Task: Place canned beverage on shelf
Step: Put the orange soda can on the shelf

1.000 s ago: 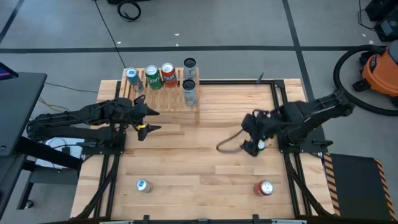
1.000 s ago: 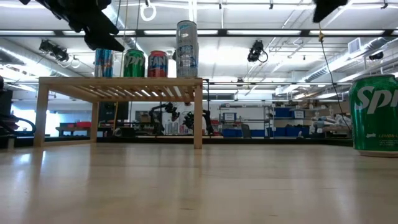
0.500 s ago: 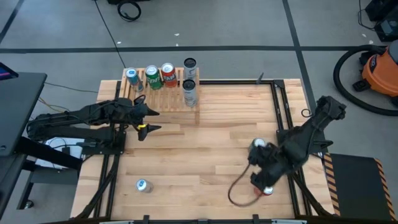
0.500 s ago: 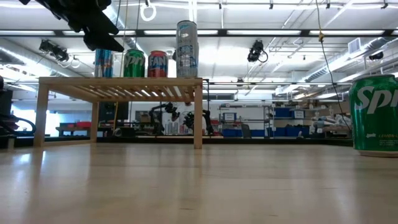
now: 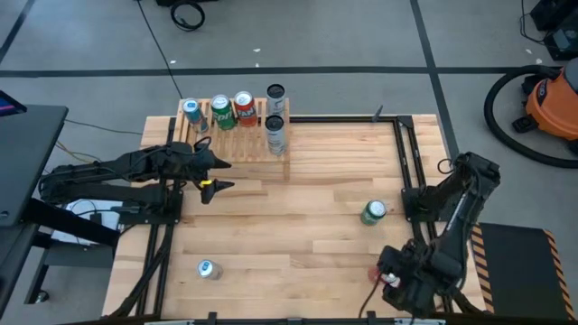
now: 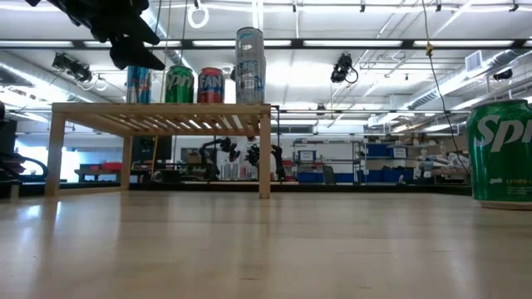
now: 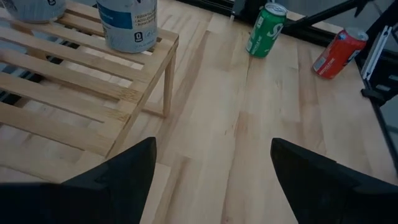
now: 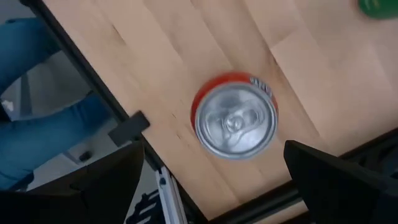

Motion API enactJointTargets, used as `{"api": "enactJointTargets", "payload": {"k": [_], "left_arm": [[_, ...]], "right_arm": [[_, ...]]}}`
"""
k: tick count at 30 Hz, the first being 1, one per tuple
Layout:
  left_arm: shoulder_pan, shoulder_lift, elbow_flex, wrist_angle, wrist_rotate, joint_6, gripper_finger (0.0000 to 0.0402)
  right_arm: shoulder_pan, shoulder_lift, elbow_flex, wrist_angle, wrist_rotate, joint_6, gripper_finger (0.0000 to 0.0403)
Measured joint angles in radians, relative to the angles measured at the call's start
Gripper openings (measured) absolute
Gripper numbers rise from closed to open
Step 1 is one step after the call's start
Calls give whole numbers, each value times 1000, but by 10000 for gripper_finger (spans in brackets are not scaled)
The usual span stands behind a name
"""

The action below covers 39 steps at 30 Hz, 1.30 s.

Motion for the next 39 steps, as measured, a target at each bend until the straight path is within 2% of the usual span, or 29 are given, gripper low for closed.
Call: {"api": "enactJointTargets", "payload": {"k": [15, 20, 39], "left_arm": [[-1, 0, 0, 0, 1, -89, 318], [-1, 0, 0, 0, 1, -92, 318], [-1, 0, 0, -50, 0, -118, 318]], "right_arm": [[15, 86, 0, -65, 19, 36, 396], [15, 85, 0, -75, 66, 40, 396], [21, 85, 0, -68, 103, 91, 396]]}}
